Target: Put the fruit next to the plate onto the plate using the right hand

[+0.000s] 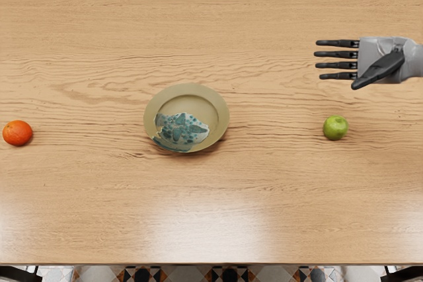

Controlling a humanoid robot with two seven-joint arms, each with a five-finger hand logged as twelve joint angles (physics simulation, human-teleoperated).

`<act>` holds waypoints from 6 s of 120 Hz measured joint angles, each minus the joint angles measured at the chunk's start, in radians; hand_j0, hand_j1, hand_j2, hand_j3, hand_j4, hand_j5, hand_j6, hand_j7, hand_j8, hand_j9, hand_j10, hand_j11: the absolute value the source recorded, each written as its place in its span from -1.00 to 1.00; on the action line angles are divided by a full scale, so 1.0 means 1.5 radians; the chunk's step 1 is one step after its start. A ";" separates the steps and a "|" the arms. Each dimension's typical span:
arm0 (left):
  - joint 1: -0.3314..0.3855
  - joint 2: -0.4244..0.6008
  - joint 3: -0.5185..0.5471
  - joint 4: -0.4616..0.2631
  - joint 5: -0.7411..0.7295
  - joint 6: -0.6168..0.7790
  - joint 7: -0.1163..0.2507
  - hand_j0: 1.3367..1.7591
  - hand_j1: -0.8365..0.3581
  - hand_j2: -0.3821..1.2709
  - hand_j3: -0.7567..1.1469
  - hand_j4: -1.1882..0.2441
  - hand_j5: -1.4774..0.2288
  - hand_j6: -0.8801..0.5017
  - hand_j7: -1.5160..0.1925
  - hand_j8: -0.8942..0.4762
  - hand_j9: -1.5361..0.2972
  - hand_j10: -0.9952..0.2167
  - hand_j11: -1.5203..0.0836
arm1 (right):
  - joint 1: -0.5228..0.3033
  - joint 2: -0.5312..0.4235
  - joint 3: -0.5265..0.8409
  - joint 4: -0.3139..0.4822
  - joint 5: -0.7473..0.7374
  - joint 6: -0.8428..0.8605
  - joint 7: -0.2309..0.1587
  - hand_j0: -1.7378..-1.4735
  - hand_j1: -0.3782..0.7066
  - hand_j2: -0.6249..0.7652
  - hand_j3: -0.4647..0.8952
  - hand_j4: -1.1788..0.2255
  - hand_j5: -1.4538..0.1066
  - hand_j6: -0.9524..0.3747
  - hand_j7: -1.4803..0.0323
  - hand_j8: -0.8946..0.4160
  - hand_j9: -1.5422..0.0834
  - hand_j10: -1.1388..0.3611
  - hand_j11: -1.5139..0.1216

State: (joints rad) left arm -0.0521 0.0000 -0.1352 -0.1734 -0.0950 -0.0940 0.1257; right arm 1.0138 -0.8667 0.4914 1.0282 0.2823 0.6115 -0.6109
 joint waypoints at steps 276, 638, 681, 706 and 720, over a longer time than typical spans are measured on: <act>0.000 0.000 0.000 0.000 0.000 0.000 0.000 0.52 0.98 -0.54 -0.21 0.66 0.73 0.27 0.77 0.30 0.68 0.64 0.90 | -0.174 0.021 -0.016 0.442 -0.952 -0.503 0.000 -0.40 -0.38 -0.17 -0.32 0.30 0.43 0.03 0.51 -0.04 0.48 0.17 0.44; 0.000 0.000 0.000 0.000 0.000 0.000 0.000 0.52 0.98 -0.54 -0.21 0.66 0.73 0.27 0.77 0.30 0.68 0.64 0.90 | -0.242 0.077 -0.020 0.351 -1.042 -0.541 0.034 -0.29 0.16 0.14 -0.32 -0.30 -0.21 -0.34 -0.18 -0.26 -0.19 -0.23 -0.25; 0.000 0.000 0.000 0.000 0.000 0.000 0.000 0.52 0.98 -0.54 -0.21 0.66 0.73 0.27 0.77 0.30 0.68 0.64 0.90 | -0.222 0.074 0.029 0.354 -0.987 -0.474 0.036 -0.34 0.08 0.06 -0.32 -0.29 -0.33 -0.35 -0.24 -0.26 -0.26 -0.23 -0.32; 0.000 0.000 0.000 0.000 0.000 0.000 0.000 0.52 0.98 -0.54 -0.21 0.66 0.73 0.27 0.77 0.30 0.68 0.64 0.90 | -0.180 0.095 0.044 0.358 -0.936 -0.430 0.036 -0.35 0.08 0.06 -0.32 -0.28 -0.35 -0.34 -0.24 -0.25 -0.27 -0.22 -0.33; 0.000 0.000 0.000 0.000 0.000 0.000 0.000 0.52 0.98 -0.54 -0.21 0.66 0.73 0.27 0.77 0.30 0.68 0.64 0.90 | -0.152 0.120 0.045 0.360 -0.906 -0.413 0.036 -0.35 0.09 0.06 -0.32 -0.28 -0.36 -0.34 -0.24 -0.24 -0.27 -0.22 -0.33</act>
State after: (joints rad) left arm -0.0521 0.0000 -0.1352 -0.1734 -0.0950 -0.0942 0.1257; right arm 0.7863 -0.6875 0.5591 1.5675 -1.0764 -0.0076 -0.5565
